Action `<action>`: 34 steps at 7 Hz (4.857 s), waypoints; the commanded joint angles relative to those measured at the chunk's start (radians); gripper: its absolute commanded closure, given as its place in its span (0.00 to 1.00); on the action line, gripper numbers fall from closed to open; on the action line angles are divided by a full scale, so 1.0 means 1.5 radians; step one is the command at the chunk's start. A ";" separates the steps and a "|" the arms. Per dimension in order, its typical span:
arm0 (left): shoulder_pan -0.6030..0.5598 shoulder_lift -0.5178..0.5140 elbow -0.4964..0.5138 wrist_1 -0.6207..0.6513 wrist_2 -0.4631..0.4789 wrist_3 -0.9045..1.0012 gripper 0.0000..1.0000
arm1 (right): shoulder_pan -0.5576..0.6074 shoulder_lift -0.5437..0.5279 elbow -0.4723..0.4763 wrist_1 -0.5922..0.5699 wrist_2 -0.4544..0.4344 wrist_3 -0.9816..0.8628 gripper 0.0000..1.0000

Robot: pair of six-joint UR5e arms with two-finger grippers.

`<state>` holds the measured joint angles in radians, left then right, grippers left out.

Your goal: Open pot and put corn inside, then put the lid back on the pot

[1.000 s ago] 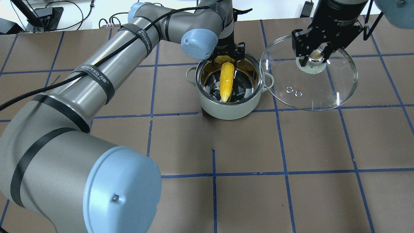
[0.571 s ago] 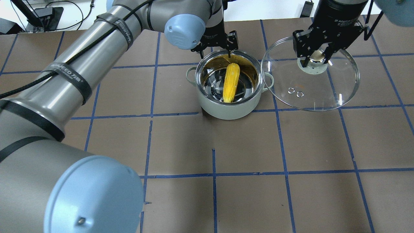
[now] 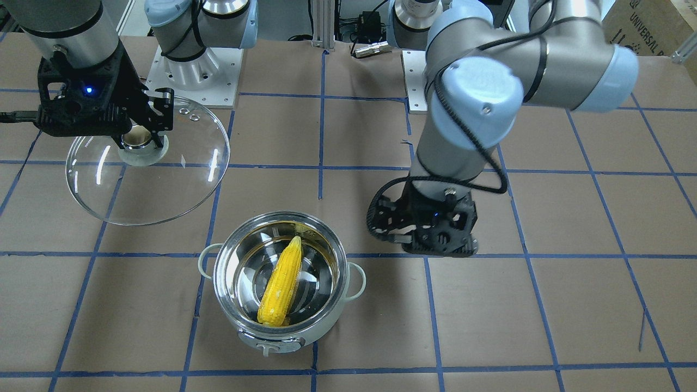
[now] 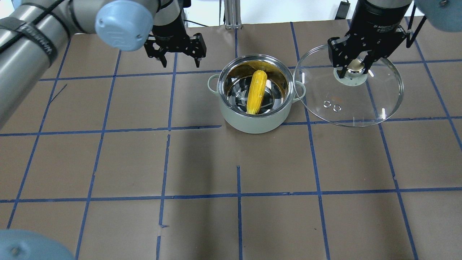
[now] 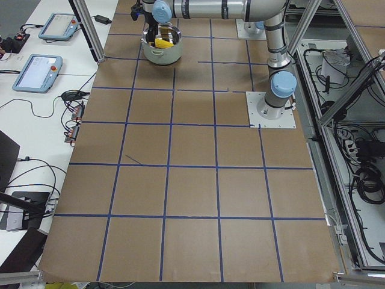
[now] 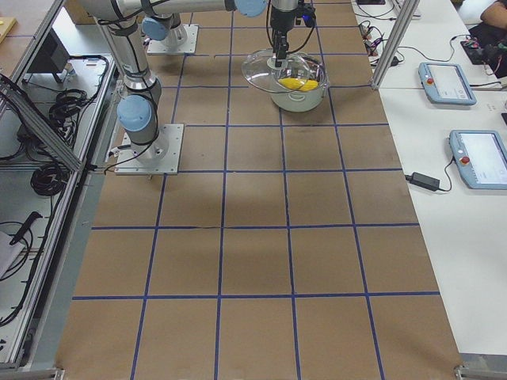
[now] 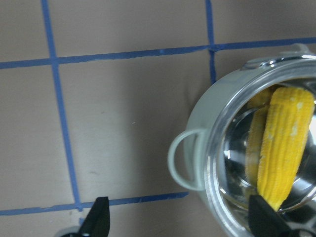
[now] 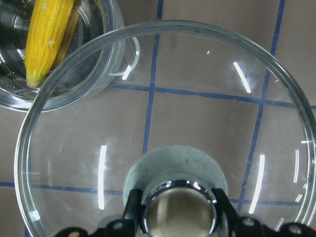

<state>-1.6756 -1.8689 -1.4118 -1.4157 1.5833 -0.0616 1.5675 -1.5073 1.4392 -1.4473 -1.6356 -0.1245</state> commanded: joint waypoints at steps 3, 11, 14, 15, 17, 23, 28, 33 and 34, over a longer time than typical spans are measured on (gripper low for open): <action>0.081 0.177 -0.026 -0.183 0.012 0.028 0.00 | 0.006 0.007 -0.006 0.000 0.009 0.041 0.91; 0.075 0.169 -0.008 -0.182 0.019 0.081 0.00 | 0.168 0.198 -0.136 -0.124 0.018 0.157 0.92; 0.077 0.170 -0.013 -0.157 0.017 0.114 0.00 | 0.161 0.240 -0.124 -0.138 0.027 0.151 0.92; 0.076 0.169 -0.014 -0.155 0.016 0.109 0.00 | 0.161 0.244 -0.126 -0.139 0.027 0.151 0.92; 0.076 0.169 -0.014 -0.155 0.015 0.112 0.00 | 0.161 0.268 -0.144 -0.142 0.041 0.158 0.92; 0.076 0.169 -0.018 -0.146 0.016 0.113 0.00 | 0.164 0.323 -0.170 -0.185 0.042 0.179 0.92; 0.077 0.170 -0.018 -0.146 0.016 0.114 0.00 | 0.171 0.318 -0.166 -0.168 0.041 0.199 0.92; 0.076 0.169 -0.018 -0.146 0.016 0.115 0.00 | 0.178 0.323 -0.171 -0.169 0.053 0.206 0.92; 0.077 0.170 -0.018 -0.146 0.016 0.115 0.00 | 0.176 0.324 -0.170 -0.169 0.053 0.206 0.92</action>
<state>-1.5609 -1.6143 -1.4389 -1.6352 1.6076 0.1102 1.8343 -1.0237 1.1837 -1.7010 -1.5534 0.1846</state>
